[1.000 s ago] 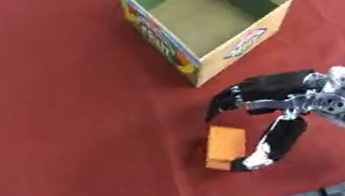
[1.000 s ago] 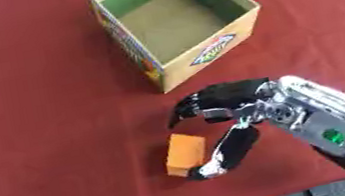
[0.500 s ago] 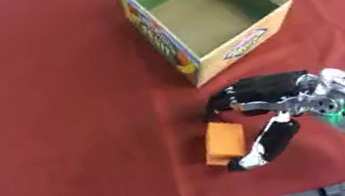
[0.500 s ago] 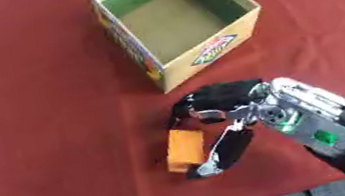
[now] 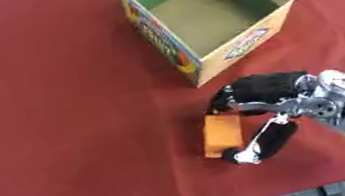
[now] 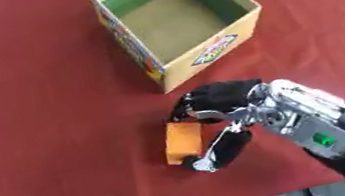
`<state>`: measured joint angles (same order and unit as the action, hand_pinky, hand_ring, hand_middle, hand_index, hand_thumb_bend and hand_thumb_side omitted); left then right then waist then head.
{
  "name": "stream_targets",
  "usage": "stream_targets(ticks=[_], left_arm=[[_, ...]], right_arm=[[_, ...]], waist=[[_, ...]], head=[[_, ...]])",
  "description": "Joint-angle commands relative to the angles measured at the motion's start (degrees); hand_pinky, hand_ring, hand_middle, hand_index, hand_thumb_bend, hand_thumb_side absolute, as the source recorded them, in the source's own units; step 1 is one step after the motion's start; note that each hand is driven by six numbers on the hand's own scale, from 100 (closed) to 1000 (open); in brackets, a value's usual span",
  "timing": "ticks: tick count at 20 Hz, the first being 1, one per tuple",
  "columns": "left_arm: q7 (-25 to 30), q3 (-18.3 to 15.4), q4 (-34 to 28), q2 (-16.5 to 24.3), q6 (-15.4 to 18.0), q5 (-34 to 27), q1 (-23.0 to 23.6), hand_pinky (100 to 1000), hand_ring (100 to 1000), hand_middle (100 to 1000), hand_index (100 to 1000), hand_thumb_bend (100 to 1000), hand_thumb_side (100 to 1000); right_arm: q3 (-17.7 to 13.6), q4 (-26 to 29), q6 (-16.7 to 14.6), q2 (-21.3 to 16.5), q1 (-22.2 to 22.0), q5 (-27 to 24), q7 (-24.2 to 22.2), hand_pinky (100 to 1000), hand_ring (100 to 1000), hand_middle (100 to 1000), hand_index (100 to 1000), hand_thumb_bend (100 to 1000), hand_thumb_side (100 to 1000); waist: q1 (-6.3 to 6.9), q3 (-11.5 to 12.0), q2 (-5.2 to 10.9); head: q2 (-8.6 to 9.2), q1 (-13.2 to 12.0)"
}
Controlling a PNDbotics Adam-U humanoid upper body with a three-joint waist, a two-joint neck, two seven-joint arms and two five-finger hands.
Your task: Pick up objects on the table and place them in the box.
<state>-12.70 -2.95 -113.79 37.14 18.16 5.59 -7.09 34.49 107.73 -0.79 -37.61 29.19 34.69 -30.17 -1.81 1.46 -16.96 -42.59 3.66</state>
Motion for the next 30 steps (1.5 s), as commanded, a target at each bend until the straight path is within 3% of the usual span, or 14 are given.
stream_targets(ticks=[1,13,25,30], left_arm=[[0.12,-0.47,-0.81,0.80,0.12,-0.17,-0.15,765,757,784,862,386,1000],[0.41,-0.43,-0.81,1.12,0.22,-0.09,-0.06,766,758,785,864,382,1000],[0.78,-0.21,-0.81,1.45,0.65,-0.10,-1.00,766,760,786,865,374,1000],[1.20,0.16,-0.81,1.81,0.81,-0.23,-1.72,766,760,786,865,370,1000]], right_arm=[[-1.34,4.16,1.10,-2.39,0.28,-1.05,2.07,711,585,599,742,185,500],[-5.65,6.86,3.69,-5.00,3.23,-6.15,4.69,721,586,600,746,167,500],[-12.36,6.75,9.57,-8.99,13.38,-14.74,5.53,734,588,599,747,143,503],[-13.32,2.43,12.79,-9.72,18.63,-15.35,4.67,735,595,605,752,138,496]], waist=[[0.23,-0.15,0.96],[0.41,-0.65,1.39],[0.67,-0.05,0.10],[0.43,0.41,-0.53]], head=[[0.36,-0.10],[0.58,0.00],[3.21,2.01],[4.32,3.12]])
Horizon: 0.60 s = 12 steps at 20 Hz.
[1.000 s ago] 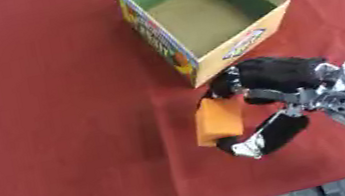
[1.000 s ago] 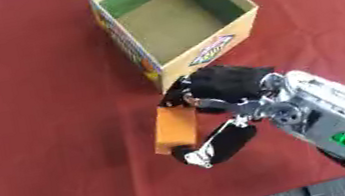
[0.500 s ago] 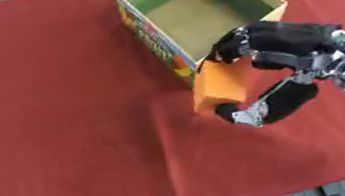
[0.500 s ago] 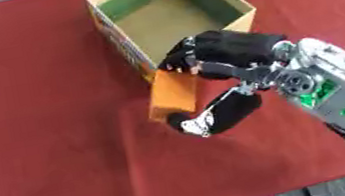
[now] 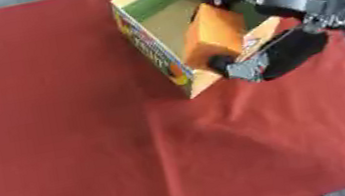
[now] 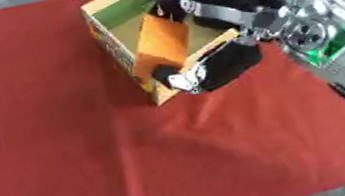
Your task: Pick up objects on the table and place them in the box.
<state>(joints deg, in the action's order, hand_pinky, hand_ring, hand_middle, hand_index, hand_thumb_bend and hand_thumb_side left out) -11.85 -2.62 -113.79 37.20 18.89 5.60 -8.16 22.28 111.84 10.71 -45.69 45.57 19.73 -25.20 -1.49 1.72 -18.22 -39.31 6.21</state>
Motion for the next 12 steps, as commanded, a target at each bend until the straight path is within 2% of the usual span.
stream_targets(ticks=[1,4,12], left_arm=[[0.43,-0.11,-0.81,1.81,0.10,-0.25,-0.77,766,760,787,865,369,1000],[0.66,0.01,-0.81,1.94,0.22,-0.32,-1.16,766,760,787,865,366,1000],[1.25,0.46,-0.81,2.12,0.50,-0.60,-2.58,765,761,787,865,360,1000]], right_arm=[[-1.14,-2.91,1.78,-1.41,3.48,0.03,-0.57,736,597,608,754,140,498],[-1.37,-6.78,3.05,0.24,6.73,1.83,-1.30,738,599,609,756,136,501],[-1.19,-17.53,3.29,6.34,13.47,7.11,-3.16,743,610,618,764,136,498]], waist=[[0.08,0.20,0.58],[-0.06,0.39,0.13],[-0.57,1.48,-1.26]], head=[[1.25,0.73],[1.89,1.21],[3.48,2.44]])
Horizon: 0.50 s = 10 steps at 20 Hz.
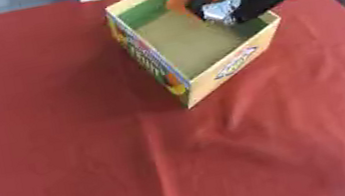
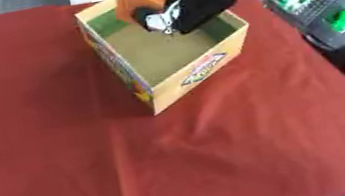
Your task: Pick up objects on the table and place them in the box.
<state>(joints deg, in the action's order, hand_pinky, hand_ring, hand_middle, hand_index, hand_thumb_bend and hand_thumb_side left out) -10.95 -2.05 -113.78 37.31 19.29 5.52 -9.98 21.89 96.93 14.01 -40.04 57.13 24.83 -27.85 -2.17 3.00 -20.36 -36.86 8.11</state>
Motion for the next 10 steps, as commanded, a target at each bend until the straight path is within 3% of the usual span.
stream_targets(ticks=[1,10], left_arm=[[0.43,-0.06,-0.81,2.04,0.15,-0.54,-0.97,765,761,788,865,358,1000],[0.69,0.06,-0.81,1.90,0.50,-0.67,-2.20,765,761,791,866,350,1000]], right_arm=[[-0.76,-4.05,0.03,1.44,2.45,2.88,-0.84,746,617,622,767,141,500],[-1.18,-16.72,-2.97,7.05,4.59,10.13,-1.04,748,629,630,773,155,489]], waist=[[-0.01,0.48,0.60],[-0.81,2.82,-1.45]], head=[[1.32,0.78],[3.10,2.72]])
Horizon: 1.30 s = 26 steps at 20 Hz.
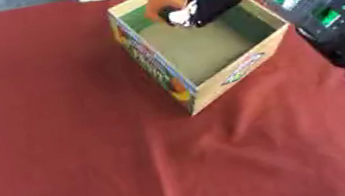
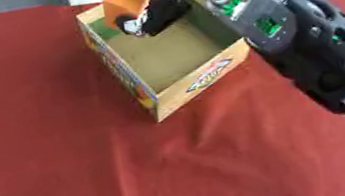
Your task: Pick up objects on the table and place them in the box.
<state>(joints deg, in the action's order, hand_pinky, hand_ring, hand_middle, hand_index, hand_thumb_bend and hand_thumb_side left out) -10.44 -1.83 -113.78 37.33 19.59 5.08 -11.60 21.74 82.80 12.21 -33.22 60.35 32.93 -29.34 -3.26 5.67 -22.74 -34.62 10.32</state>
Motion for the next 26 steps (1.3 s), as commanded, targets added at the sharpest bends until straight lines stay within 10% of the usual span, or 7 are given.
stream_targets(ticks=[1,14,19,26], left_arm=[[0.19,-0.15,-0.81,1.82,0.21,-0.22,-0.62,765,762,791,866,349,1000],[-0.16,-0.43,-0.81,1.03,0.41,0.08,-0.18,767,763,793,866,338,1000],[-0.12,-0.52,-0.81,0.85,0.47,0.08,0.01,768,764,793,867,334,1000],[0.09,-0.46,-0.81,0.82,0.54,-0.09,0.19,770,765,794,868,331,1000]], right_arm=[[-1.08,-3.94,-1.82,0.63,1.42,2.85,0.80,747,632,632,774,158,485],[-4.92,-21.31,-10.36,3.54,2.62,10.56,8.45,759,657,654,789,181,488],[-4.55,-24.75,-13.84,3.98,2.85,15.03,7.21,849,870,798,866,351,541],[-5.38,-24.32,-13.44,3.93,2.97,22.53,7.04,879,918,831,883,606,637]], waist=[[0.25,0.27,0.74],[0.51,0.72,-0.07],[0.56,0.81,-0.13],[0.50,0.49,0.25]], head=[[0.95,0.64],[1.52,1.94],[1.40,2.22],[0.89,1.88]])
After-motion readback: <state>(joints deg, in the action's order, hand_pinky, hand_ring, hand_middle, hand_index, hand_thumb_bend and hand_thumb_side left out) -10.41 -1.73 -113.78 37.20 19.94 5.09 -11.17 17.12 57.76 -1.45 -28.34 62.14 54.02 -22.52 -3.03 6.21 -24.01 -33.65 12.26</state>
